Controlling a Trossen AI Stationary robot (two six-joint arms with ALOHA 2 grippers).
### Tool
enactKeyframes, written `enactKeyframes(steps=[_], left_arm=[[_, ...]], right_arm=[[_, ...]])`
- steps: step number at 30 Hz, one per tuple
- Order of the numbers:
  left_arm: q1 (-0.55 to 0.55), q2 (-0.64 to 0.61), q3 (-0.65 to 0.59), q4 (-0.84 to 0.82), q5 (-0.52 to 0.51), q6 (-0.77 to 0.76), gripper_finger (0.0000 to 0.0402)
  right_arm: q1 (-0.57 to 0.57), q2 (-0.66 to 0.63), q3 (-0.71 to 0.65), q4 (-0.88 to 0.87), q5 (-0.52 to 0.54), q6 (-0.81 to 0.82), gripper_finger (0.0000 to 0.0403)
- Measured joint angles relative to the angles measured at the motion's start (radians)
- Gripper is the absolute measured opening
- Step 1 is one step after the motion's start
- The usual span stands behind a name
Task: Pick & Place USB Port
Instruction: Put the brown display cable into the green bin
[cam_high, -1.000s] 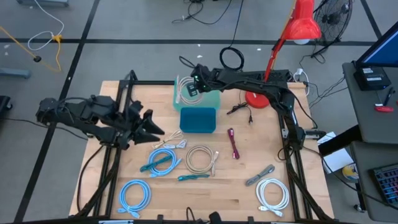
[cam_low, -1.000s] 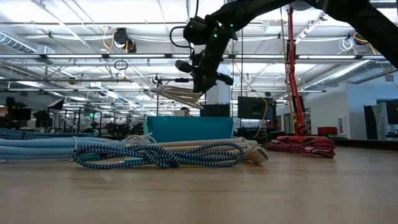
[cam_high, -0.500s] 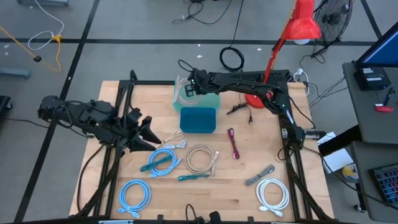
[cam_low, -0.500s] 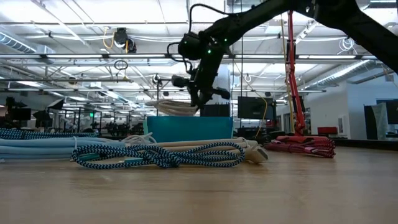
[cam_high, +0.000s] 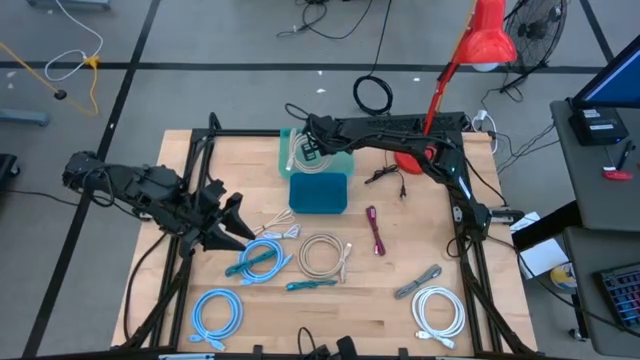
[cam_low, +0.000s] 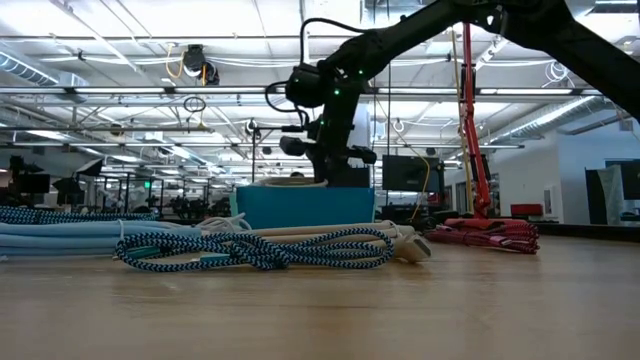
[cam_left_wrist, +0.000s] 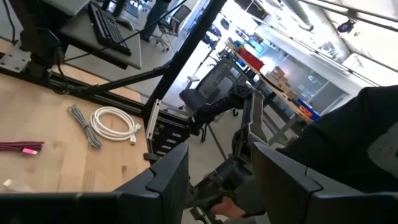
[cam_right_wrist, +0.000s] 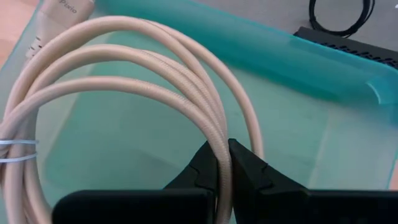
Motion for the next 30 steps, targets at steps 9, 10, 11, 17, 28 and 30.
enactKeyframes(steps=[9,10,11,17,28,30], left_arm=[[0.000,0.000,0.000,0.001,-0.007,0.000,0.0179],[0.000,0.000,0.000,0.001,-0.011,0.000,0.0179],[0.000,0.000,0.000,0.001,-0.014,0.000,0.0179],[0.000,0.000,0.000,0.002,-0.018,-0.004,0.0179],[0.000,0.000,0.000,0.002,-0.018,-0.005,0.0179],[0.000,0.000,0.000,0.002,-0.018,-0.008,0.0179]], right_arm=[[-0.001,0.000,-0.054,0.019,0.002,0.021,0.0009],[-0.001,0.000,-0.068,0.019,0.003,0.029,0.0009],[-0.002,0.000,-0.082,0.021,0.003,0.038,0.0009],[0.000,0.000,-0.132,0.079,-0.024,0.053,0.0009],[0.001,0.000,-0.126,0.162,-0.004,0.056,0.0009],[0.001,0.000,-0.126,0.164,0.004,0.078,0.0009]])
